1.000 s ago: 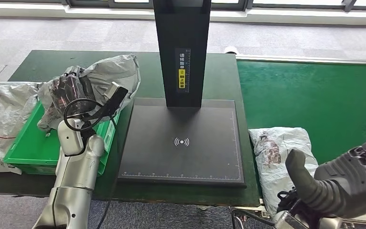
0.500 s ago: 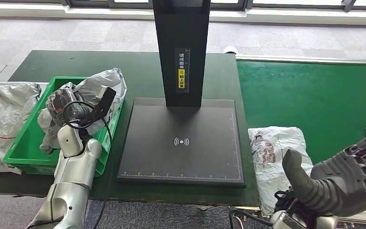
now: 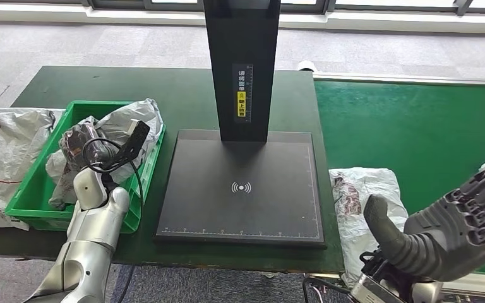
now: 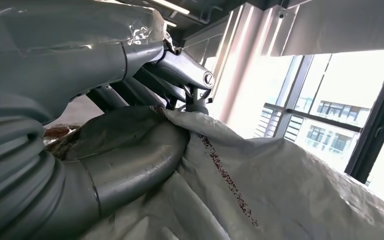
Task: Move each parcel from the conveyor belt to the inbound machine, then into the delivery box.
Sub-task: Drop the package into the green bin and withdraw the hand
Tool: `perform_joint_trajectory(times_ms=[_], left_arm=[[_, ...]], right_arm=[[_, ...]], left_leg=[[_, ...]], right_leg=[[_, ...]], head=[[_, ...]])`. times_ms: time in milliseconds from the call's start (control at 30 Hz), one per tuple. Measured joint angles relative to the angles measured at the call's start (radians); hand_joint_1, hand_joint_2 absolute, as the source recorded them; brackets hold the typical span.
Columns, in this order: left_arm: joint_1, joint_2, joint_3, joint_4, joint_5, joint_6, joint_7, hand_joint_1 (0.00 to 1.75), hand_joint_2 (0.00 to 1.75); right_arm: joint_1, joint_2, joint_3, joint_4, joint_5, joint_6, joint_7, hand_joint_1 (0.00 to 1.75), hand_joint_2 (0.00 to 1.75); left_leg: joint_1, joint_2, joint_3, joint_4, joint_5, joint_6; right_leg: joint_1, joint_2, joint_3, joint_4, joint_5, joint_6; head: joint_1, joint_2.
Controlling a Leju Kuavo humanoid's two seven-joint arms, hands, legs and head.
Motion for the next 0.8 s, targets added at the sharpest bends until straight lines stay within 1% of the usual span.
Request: perform_joint_trajectory(times_ms=[33,133,267,400,567,700,733,767,800], left_arm=[[0.001,0.0,0.002,-0.002,0.0,0.0,-0.002,0.0,1.75],[0.01,0.0,0.005,-0.031,0.006,0.001,-0.019,0.0,1.75],[0.034,-0.009,0.029,-0.116,0.031,0.001,-0.089,0.0,1.75],[0.053,-0.032,0.072,-0.206,0.052,0.002,-0.182,0.0,0.0],[0.059,-0.091,0.177,-0.336,0.112,0.003,-0.386,0.0,0.0],[0.06,-0.126,0.232,-0.399,0.138,0.004,-0.446,0.0,0.0],[0.06,-0.133,0.245,-0.411,0.165,0.004,-0.486,0.0,0.0],[0.056,-0.14,0.264,-0.422,0.212,0.004,-0.555,0.0,0.0],[0.049,-0.147,0.293,-0.431,0.278,0.004,-0.647,0.0,0.0]], right_arm=[[0.0,0.0,0.0,0.002,0.001,0.0,0.0,0.0,1.75],[0.0,0.0,0.0,0.008,0.003,0.0,0.0,0.0,1.75],[0.001,0.0,0.001,0.019,0.01,0.0,0.0,0.0,1.75],[0.001,0.0,0.001,0.032,0.013,0.0,0.0,0.0,1.75],[0.0,0.0,-0.001,0.05,0.02,0.0,0.0,0.0,1.75],[0.0,0.0,-0.002,0.059,0.021,0.0,0.0,0.0,1.75],[0.0,0.0,-0.002,0.061,0.024,0.0,0.001,0.0,1.75],[0.0,0.0,-0.004,0.065,0.03,0.0,0.004,0.0,1.75],[-0.001,0.0,-0.007,0.069,0.041,0.0,0.011,0.0,1.75]], left_leg=[[0.0,0.0,0.0,0.0,0.0,0.0],[0.0,0.0,0.0,0.0,0.0,0.0],[0.0,0.0,0.0,0.0,0.0,0.0],[0.0,0.0,0.0,0.0,0.0,0.0],[0.0,0.0,0.0,0.0,0.0,0.0],[0.0,0.0,0.0,0.0,0.0,0.0],[0.0,0.0,0.0,0.0,0.0,0.0],[0.0,0.0,0.0,0.0,0.0,0.0],[0.0,0.0,0.0,0.0,0.0,0.0]], right_leg=[[0.0,0.0,0.0,0.0,0.0,0.0],[0.001,0.0,0.0,0.0,0.0,0.0],[0.001,0.0,0.0,0.0,0.0,0.0],[0.001,0.0,0.0,0.0,0.0,0.0],[0.0,0.0,0.0,0.0,0.0,0.0],[0.0,0.0,0.0,0.0,0.0,0.0],[0.0,0.0,0.0,0.0,0.0,0.0],[0.0,0.0,0.0,0.0,0.0,0.0],[0.001,0.0,0.0,0.0,0.0,0.0]], head=[[0.0,0.0],[0.0,0.0],[0.0,0.0],[0.0,0.0],[0.0,0.0],[0.0,0.0],[0.0,0.0],[0.0,0.0],[0.0,0.0]])
